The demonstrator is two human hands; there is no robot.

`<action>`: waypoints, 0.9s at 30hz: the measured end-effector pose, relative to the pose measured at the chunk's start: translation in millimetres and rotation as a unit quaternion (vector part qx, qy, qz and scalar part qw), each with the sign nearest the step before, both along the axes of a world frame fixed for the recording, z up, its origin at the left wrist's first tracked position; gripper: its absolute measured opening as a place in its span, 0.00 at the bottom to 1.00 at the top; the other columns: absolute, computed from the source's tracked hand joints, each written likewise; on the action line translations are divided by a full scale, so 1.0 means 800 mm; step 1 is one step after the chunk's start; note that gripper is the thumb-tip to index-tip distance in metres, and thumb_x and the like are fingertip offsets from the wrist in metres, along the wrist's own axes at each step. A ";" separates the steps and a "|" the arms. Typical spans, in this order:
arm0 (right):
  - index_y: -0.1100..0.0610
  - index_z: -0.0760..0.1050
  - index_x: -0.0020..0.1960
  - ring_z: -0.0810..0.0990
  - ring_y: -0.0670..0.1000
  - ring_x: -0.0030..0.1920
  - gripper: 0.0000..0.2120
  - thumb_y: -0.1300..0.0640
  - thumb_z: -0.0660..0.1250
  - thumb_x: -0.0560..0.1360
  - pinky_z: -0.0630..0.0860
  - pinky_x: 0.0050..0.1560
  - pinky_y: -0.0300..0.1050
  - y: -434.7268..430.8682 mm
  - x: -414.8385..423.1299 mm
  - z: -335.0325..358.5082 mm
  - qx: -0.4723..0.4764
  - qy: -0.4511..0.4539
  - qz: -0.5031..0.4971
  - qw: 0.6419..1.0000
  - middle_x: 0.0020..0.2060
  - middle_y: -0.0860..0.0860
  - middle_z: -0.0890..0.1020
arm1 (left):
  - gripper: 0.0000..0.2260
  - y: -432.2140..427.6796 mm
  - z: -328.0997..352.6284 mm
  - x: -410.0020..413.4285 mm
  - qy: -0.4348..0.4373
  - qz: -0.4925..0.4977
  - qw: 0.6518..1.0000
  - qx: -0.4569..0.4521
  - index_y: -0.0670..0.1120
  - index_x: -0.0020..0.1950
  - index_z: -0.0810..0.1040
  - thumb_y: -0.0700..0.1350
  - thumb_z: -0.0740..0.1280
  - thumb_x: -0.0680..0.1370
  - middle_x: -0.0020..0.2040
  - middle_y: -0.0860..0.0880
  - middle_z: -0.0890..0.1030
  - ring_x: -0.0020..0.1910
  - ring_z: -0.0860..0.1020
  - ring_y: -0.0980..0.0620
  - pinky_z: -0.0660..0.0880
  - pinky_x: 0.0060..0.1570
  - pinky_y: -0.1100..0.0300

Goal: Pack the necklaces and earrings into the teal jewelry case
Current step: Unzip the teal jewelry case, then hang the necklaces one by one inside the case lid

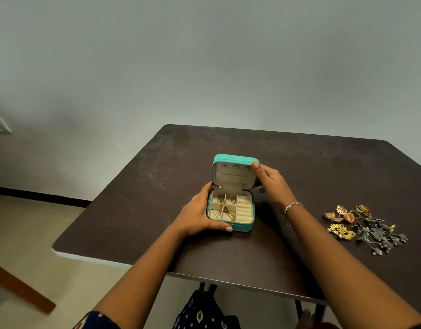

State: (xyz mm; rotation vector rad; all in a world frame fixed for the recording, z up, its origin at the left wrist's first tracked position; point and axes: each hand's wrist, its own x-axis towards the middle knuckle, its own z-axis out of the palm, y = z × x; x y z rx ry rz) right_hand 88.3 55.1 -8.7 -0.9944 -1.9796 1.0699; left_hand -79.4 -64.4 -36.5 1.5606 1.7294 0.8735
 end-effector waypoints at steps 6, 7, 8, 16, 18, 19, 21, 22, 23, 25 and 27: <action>0.58 0.72 0.37 0.72 0.48 0.35 0.25 0.42 0.47 0.79 0.68 0.36 0.42 0.013 -0.018 -0.003 0.005 -0.056 -0.073 0.996 0.32 0.50 0.74 | 0.53 0.000 0.000 0.000 0.005 0.003 1.000 -0.007 0.58 0.73 0.49 0.61 0.76 0.56 0.70 0.57 0.67 0.67 0.67 0.57 0.64 0.69 0.50; 0.59 0.73 0.38 0.74 0.50 0.37 0.25 0.43 0.47 0.79 0.68 0.37 0.44 0.016 -0.020 -0.005 0.006 -0.065 -0.078 0.995 0.34 0.51 0.76 | 0.54 0.000 -0.001 0.000 0.010 0.006 1.000 -0.008 0.57 0.73 0.49 0.63 0.75 0.55 0.70 0.57 0.66 0.68 0.66 0.56 0.64 0.69 0.49; 0.60 0.73 0.40 0.74 0.52 0.40 0.25 0.44 0.47 0.79 0.68 0.39 0.44 0.019 -0.021 -0.007 0.010 -0.076 -0.084 0.994 0.37 0.53 0.78 | 0.56 0.000 -0.002 0.000 0.015 0.007 1.000 -0.011 0.57 0.74 0.47 0.64 0.75 0.54 0.71 0.57 0.66 0.69 0.65 0.55 0.63 0.70 0.48; 0.65 0.74 0.51 0.77 0.58 0.49 0.22 0.49 0.50 0.80 0.70 0.46 0.50 0.032 -0.027 -0.023 0.020 -0.149 -0.107 0.983 0.50 0.61 0.80 | 0.54 0.000 0.002 0.000 0.021 0.003 1.000 -0.009 0.56 0.75 0.45 0.60 0.74 0.57 0.72 0.56 0.63 0.71 0.62 0.54 0.59 0.72 0.48; 0.64 0.73 0.55 0.77 0.56 0.49 0.21 0.47 0.52 0.80 0.72 0.49 0.52 0.031 -0.026 -0.022 -0.002 -0.140 -0.105 0.985 0.51 0.59 0.79 | 0.54 0.000 0.003 0.000 0.021 0.002 1.000 -0.006 0.56 0.74 0.45 0.59 0.75 0.58 0.72 0.57 0.63 0.71 0.62 0.54 0.59 0.72 0.49; 0.62 0.71 0.59 0.77 0.56 0.51 0.20 0.47 0.53 0.79 0.74 0.52 0.53 0.030 -0.025 -0.021 -0.012 -0.121 -0.110 0.987 0.53 0.58 0.79 | 0.53 -0.001 0.003 0.000 0.019 0.000 1.000 -0.003 0.58 0.74 0.46 0.58 0.76 0.58 0.71 0.59 0.63 0.70 0.62 0.56 0.59 0.72 0.50; 0.58 0.68 0.65 0.77 0.54 0.53 0.20 0.48 0.57 0.78 0.74 0.56 0.54 0.024 -0.022 -0.018 -0.020 -0.068 -0.140 0.988 0.55 0.56 0.78 | 0.46 -0.002 0.005 0.001 0.011 -0.009 1.000 0.006 0.64 0.68 0.48 0.53 0.77 0.62 0.63 0.68 0.64 0.65 0.63 0.62 0.59 0.69 0.55; 0.58 0.67 0.66 0.77 0.52 0.51 0.20 0.50 0.59 0.78 0.75 0.56 0.52 0.018 -0.020 -0.015 -0.010 -0.044 -0.159 0.986 0.52 0.54 0.78 | 0.43 -0.002 0.006 0.001 0.007 -0.012 1.000 0.010 0.67 0.63 0.49 0.51 0.78 0.63 0.58 0.72 0.63 0.61 0.64 0.66 0.59 0.67 0.58; 0.58 0.68 0.64 0.76 0.50 0.48 0.18 0.52 0.61 0.77 0.75 0.54 0.50 0.012 -0.018 -0.013 0.010 -0.022 -0.173 0.985 0.47 0.53 0.78 | 0.40 -0.002 0.007 0.001 0.001 -0.012 1.000 0.011 0.69 0.60 0.51 0.50 0.78 0.63 0.54 0.75 0.61 0.57 0.65 0.71 0.60 0.65 0.62; 0.57 0.73 0.58 0.75 0.49 0.44 0.12 0.57 0.64 0.76 0.75 0.49 0.47 -0.002 -0.015 -0.009 0.064 0.006 -0.184 0.981 0.44 0.53 0.78 | 0.34 -0.004 0.009 0.002 -0.011 -0.007 1.000 0.012 0.70 0.56 0.53 0.58 0.74 0.63 0.52 0.76 0.61 0.51 0.66 0.75 0.62 0.61 0.65; 0.56 0.75 0.52 0.77 0.49 0.45 0.07 0.60 0.65 0.74 0.75 0.46 0.44 -0.016 -0.013 -0.007 0.103 0.005 -0.168 0.980 0.45 0.52 0.79 | 0.29 -0.004 0.008 0.004 -0.017 -0.004 1.000 0.026 0.71 0.60 0.52 0.67 0.64 0.64 0.56 0.75 0.64 0.53 0.68 0.73 0.65 0.59 0.66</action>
